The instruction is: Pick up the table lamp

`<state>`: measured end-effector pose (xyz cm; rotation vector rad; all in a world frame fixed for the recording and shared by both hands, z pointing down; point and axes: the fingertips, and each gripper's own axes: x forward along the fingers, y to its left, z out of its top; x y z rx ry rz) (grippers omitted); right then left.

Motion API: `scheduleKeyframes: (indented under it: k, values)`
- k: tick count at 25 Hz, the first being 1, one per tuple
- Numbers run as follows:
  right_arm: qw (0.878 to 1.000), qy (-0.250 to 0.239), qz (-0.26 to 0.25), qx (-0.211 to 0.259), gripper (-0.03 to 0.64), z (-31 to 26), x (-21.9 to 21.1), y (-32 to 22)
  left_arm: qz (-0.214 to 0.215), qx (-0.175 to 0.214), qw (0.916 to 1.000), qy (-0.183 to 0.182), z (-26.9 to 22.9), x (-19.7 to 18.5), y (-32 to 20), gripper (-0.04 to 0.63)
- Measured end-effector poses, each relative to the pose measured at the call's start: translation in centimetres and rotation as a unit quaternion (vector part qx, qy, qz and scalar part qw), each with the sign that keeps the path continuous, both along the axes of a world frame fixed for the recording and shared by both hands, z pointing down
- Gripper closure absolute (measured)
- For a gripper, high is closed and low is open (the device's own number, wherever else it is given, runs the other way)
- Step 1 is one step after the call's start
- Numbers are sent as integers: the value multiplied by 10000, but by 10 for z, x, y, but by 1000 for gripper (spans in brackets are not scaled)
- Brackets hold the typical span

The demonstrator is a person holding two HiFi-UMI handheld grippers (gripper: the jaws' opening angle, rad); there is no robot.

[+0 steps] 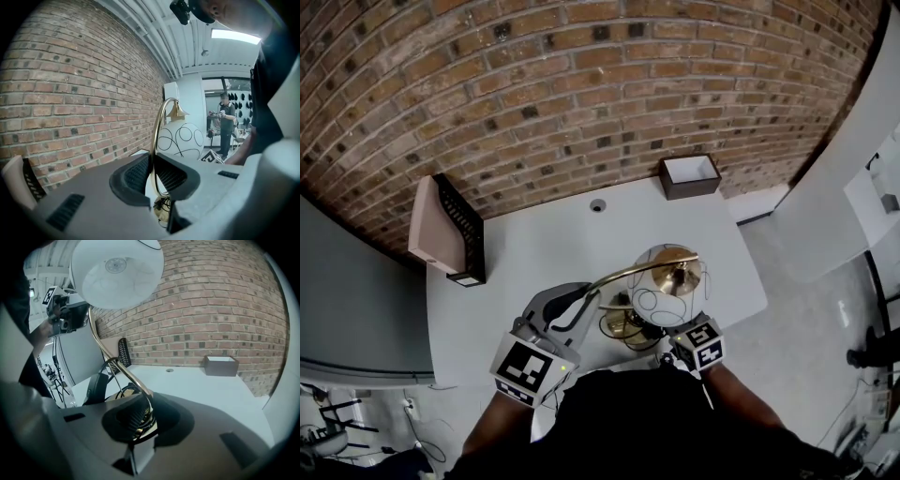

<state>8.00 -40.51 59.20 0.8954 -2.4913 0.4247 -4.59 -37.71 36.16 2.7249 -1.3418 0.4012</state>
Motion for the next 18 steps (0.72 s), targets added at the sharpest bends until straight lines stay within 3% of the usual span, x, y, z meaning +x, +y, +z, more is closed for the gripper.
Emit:
scheduleKeyframes:
  k: [18]
  values:
    - [9999,23,-92,42,561,2,4,-7,-41,-28,10000,-75,2,6,-2,552]
